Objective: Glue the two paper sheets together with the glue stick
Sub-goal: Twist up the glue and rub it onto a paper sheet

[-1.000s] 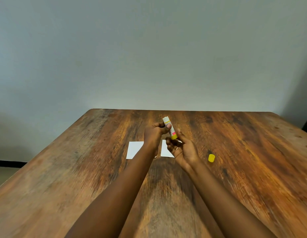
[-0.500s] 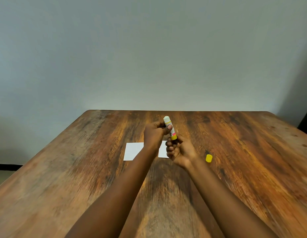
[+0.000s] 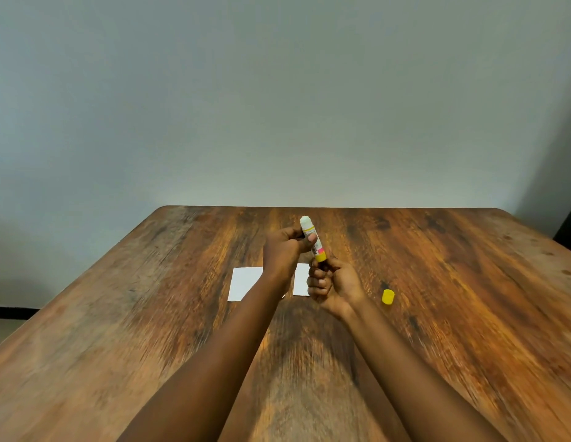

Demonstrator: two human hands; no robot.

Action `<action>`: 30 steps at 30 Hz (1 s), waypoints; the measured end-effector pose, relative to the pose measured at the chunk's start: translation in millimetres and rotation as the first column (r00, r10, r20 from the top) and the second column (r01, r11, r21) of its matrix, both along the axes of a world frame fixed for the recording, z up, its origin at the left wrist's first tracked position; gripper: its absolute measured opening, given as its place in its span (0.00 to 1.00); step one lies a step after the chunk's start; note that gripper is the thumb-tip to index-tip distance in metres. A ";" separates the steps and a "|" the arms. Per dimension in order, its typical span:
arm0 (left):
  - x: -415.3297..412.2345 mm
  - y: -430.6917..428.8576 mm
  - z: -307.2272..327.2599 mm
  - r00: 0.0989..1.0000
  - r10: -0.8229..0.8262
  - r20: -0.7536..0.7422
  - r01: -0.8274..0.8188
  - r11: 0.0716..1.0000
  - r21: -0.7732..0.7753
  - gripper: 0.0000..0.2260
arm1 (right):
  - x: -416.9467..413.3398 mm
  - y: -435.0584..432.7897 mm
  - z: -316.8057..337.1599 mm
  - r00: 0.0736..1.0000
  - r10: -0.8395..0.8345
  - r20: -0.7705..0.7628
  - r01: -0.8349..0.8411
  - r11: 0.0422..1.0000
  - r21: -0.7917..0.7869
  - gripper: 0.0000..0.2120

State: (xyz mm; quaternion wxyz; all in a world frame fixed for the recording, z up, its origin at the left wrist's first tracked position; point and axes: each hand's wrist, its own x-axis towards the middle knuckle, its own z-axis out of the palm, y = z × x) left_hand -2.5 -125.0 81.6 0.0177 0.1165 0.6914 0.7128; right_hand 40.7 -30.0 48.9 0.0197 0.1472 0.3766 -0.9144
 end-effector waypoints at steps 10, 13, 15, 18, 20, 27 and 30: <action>-0.2 -1.4 5.6 1.000 0.002 0.003 -0.002 0.999 0.036 0.12 | 1.6 -6.6 4.1 0.962 -0.221 -0.158 0.224 0.975 -0.003 0.06; 0.9 -1.6 7.1 1.000 -0.025 -0.014 0.026 0.999 0.027 0.13 | 3.4 -5.4 6.1 0.988 -0.149 -0.047 0.149 0.989 0.006 0.14; 2.4 -2.5 8.0 0.999 -0.045 -0.013 0.045 0.998 0.034 0.12 | 3.7 -2.7 6.1 0.998 -0.059 -0.005 0.059 0.998 0.014 0.20; 3.0 -4.2 7.9 0.999 -0.044 -0.013 0.044 0.998 0.034 0.13 | 5.8 -2.6 4.7 0.999 -0.029 -0.023 0.030 0.998 0.053 0.22; 1.4 -6.4 7.6 0.999 -0.031 -0.022 0.032 0.999 0.033 0.13 | 8.4 -4.6 4.5 0.994 -0.072 -0.081 0.074 0.997 0.026 0.16; 1.7 -7.6 11.6 1.000 -0.001 -0.002 0.001 0.998 0.056 0.12 | 7.6 -7.8 9.4 0.966 -0.162 -0.199 0.182 0.980 0.082 0.06; 2.7 -8.3 13.5 1.000 -0.013 0.008 0.012 0.997 0.070 0.11 | 8.1 -8.0 11.9 0.986 -0.101 -0.134 0.116 0.987 0.113 0.14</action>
